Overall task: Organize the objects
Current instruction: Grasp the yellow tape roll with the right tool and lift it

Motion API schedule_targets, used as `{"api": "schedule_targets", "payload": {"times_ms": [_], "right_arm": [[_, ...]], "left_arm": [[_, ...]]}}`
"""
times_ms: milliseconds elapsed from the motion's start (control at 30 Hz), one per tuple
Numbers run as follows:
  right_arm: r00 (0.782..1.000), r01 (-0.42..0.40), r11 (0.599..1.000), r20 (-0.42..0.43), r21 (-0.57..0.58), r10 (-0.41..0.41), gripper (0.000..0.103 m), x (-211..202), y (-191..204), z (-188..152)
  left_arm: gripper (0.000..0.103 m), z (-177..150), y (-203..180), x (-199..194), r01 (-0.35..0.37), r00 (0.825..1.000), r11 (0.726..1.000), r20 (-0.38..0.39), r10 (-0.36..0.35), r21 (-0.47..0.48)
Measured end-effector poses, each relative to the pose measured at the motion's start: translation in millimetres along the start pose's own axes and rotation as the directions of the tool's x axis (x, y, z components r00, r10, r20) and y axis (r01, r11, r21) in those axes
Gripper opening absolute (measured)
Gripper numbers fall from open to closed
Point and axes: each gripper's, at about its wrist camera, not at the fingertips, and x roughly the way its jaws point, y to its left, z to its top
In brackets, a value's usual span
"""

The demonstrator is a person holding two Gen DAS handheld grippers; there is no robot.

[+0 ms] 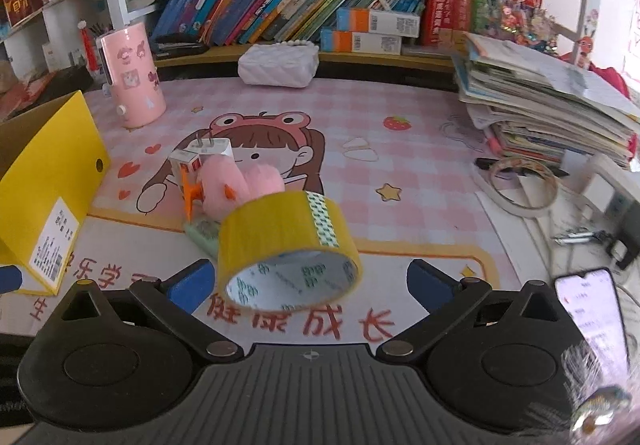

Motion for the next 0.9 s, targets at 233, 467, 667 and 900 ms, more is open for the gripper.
{"api": "schedule_targets", "payload": {"times_ms": [233,467,667,900], "right_arm": [[0.999,-0.039,0.999,-0.034,-0.025,0.038,0.103,30.3,2.8,5.8],[0.996,-0.063,0.997,-0.070,-0.039,0.060,0.091,49.2,0.8,8.8],[0.995,-0.080,0.996,-0.063,-0.045,0.077,0.090,43.2,-6.0,9.2],[0.999,-0.025,0.999,0.046,-0.020,0.026,0.090,8.4,-28.9,13.4]], "left_arm": [[0.098,4.6,-3.5,6.9,-0.005,1.000,1.000,-0.010,0.005,0.009],[0.098,8.6,-6.2,12.7,-0.004,1.000,1.000,-0.016,0.004,0.006],[0.098,12.7,-10.2,17.6,0.010,1.000,1.000,-0.015,-0.010,0.002],[0.097,22.4,-22.9,32.7,0.061,0.998,0.998,-0.002,-0.061,0.008]]}}
